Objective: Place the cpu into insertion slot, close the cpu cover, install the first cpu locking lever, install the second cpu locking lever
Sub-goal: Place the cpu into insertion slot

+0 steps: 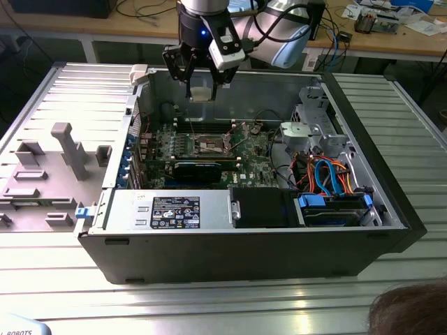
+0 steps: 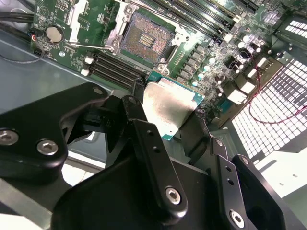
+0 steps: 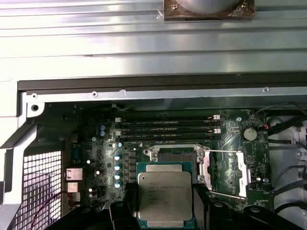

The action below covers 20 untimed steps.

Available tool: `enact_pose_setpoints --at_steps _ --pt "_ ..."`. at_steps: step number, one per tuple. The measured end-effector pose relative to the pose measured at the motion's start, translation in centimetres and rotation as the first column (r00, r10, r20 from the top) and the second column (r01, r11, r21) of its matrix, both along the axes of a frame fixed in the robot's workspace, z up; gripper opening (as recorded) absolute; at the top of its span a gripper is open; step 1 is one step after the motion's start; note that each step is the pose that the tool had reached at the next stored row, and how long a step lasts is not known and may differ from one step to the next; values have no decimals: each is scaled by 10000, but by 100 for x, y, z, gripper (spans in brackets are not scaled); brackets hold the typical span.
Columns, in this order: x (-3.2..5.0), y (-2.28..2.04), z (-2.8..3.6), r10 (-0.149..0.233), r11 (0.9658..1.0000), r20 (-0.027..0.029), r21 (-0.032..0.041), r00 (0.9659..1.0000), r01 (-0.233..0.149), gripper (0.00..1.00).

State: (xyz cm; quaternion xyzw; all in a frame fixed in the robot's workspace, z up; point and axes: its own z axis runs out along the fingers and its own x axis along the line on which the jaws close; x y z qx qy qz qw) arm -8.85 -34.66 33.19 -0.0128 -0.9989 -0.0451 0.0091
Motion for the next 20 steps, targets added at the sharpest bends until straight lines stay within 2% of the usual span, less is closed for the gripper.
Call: enact_pose_setpoints --at_steps 12,20 --pt "-1 0 -26 0 10000 0 0 10000 0 54" --pt "-7 0 -80 0 10000 0 0 10000 0 54"
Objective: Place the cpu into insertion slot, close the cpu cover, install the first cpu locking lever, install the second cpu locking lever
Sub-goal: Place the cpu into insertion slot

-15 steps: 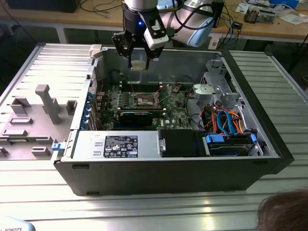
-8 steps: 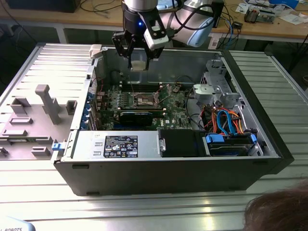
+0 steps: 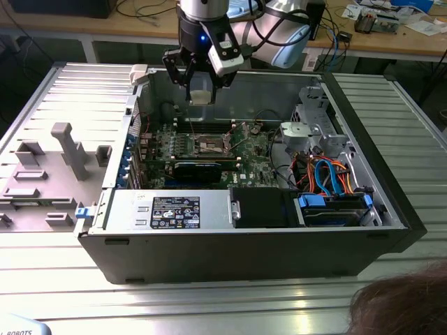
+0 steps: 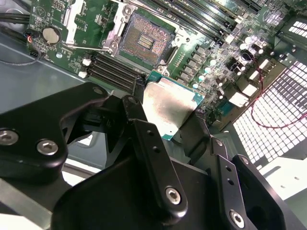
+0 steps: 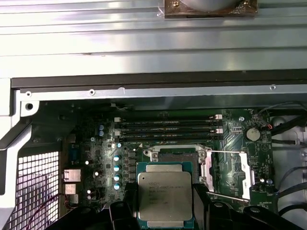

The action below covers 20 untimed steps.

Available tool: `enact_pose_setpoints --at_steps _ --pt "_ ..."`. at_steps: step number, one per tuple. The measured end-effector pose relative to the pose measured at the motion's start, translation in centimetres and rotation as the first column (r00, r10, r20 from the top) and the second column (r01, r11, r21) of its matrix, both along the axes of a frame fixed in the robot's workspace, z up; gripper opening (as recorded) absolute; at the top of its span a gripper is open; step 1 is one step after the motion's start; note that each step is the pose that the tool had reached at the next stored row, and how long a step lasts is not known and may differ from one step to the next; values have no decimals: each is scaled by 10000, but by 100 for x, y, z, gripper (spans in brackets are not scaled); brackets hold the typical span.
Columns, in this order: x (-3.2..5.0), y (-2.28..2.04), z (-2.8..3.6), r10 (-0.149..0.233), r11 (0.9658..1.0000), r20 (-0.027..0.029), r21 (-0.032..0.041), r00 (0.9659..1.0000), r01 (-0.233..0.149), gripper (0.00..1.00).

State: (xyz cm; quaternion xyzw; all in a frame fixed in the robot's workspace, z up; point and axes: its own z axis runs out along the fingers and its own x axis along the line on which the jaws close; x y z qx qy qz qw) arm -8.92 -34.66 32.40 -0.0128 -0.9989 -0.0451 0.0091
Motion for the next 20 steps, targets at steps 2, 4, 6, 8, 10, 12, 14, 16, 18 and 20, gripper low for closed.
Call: enact_pose_setpoints --at_steps 2,4,6,8,10,12,14,16,18,20 --pt "-1 0 -3 0 10000 -1 0 10000 0 54" --pt "-1 0 -9 0 10000 0 0 10000 0 54" --pt "-2 0 -12 -1 10000 0 0 10000 1 54" --pt "-2 0 -35 0 10000 -1 -1 10000 0 54" --pt "-2 0 -37 -1 10000 -1 0 10000 1 54" --pt "-2 0 -40 0 10000 0 0 10000 0 54" --pt "-2 0 -48 0 10000 0 0 10000 0 54" --pt "-2 0 -51 -1 10000 0 0 10000 1 54" --pt "-2 0 -55 0 10000 0 0 10000 0 54" --pt "-2 0 -60 0 10000 0 0 10000 0 54"
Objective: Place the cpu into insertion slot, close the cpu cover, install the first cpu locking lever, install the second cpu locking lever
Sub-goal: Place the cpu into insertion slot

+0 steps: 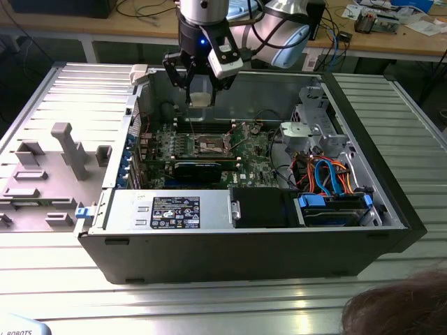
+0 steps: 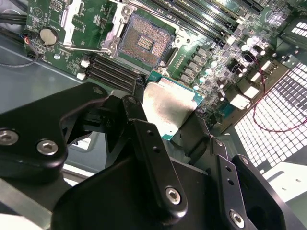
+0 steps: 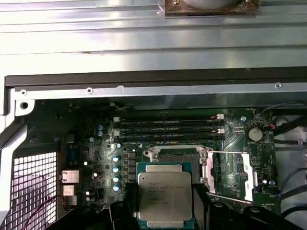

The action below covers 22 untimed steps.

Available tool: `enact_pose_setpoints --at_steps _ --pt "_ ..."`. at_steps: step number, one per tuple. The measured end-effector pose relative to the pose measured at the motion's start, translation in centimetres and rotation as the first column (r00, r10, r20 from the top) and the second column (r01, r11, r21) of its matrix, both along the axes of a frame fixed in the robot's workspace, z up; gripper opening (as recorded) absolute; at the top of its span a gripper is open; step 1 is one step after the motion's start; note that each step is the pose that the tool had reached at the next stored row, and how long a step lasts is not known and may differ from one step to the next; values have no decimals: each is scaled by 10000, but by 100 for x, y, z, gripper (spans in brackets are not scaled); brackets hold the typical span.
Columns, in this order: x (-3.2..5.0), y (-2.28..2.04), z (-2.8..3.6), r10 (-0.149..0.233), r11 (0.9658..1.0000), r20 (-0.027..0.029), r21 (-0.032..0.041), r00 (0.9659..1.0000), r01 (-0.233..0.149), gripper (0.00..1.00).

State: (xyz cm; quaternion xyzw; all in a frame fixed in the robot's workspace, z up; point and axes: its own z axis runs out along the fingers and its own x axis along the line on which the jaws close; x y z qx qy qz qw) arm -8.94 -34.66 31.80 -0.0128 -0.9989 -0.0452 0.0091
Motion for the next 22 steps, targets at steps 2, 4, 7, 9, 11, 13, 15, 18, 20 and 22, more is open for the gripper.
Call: enact_pose_setpoints --at_steps 2,4,7,9,11,13,15,18,20,22 --pt "0 0 -7 0 10000 -1 0 10000 0 54" --pt "0 0 -12 0 10000 0 0 10000 0 54" --pt "0 0 -18 0 10000 0 0 10000 0 54" --pt "0 0 -21 0 10000 0 -1 10000 0 54" --pt "0 0 -27 -1 10000 0 -1 10000 1 54" --pt "0 0 -33 0 10000 0 0 10000 0 54" --pt "0 0 -36 0 10000 0 0 10000 0 54" --pt "0 0 -41 0 10000 0 0 10000 0 54" --pt "0 0 -44 0 10000 0 0 10000 0 54" --pt "0 0 -49 0 10000 0 0 10000 0 54"
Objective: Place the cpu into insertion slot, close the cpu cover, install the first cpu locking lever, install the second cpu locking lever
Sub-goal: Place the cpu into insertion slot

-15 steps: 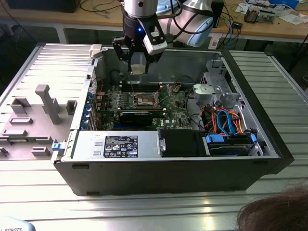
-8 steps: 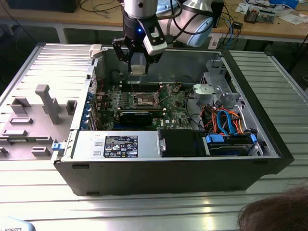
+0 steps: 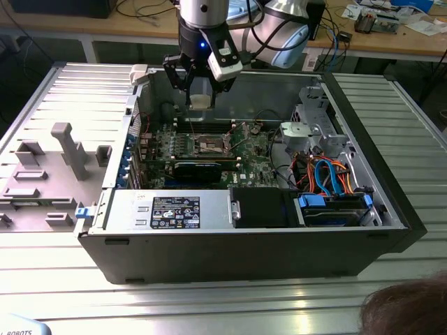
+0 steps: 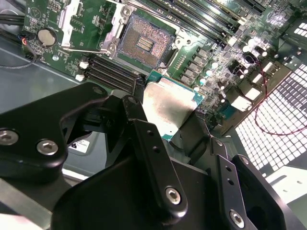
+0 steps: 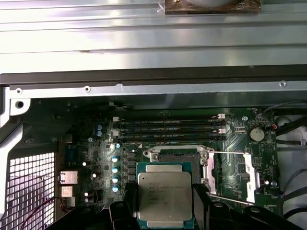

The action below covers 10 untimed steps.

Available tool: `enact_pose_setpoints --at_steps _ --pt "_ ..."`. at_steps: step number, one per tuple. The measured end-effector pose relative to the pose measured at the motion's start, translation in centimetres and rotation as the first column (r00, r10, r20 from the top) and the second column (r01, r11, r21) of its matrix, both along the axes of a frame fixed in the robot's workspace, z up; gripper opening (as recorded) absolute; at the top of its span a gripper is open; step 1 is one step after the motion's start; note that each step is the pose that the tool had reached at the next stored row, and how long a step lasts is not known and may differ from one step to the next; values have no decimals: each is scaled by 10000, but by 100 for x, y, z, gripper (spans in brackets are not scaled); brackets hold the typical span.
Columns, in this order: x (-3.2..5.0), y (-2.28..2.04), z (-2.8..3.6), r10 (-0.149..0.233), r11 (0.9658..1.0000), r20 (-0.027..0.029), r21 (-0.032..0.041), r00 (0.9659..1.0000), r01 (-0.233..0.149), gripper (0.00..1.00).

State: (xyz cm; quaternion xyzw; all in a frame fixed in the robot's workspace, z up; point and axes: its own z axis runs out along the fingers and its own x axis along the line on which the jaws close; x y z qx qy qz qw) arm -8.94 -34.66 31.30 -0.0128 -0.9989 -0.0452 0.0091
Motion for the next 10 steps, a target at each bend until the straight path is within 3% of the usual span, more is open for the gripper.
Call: enact_pose_setpoints --at_steps 10 --pt "0 0 -21 0 10000 0 0 10000 0 54"
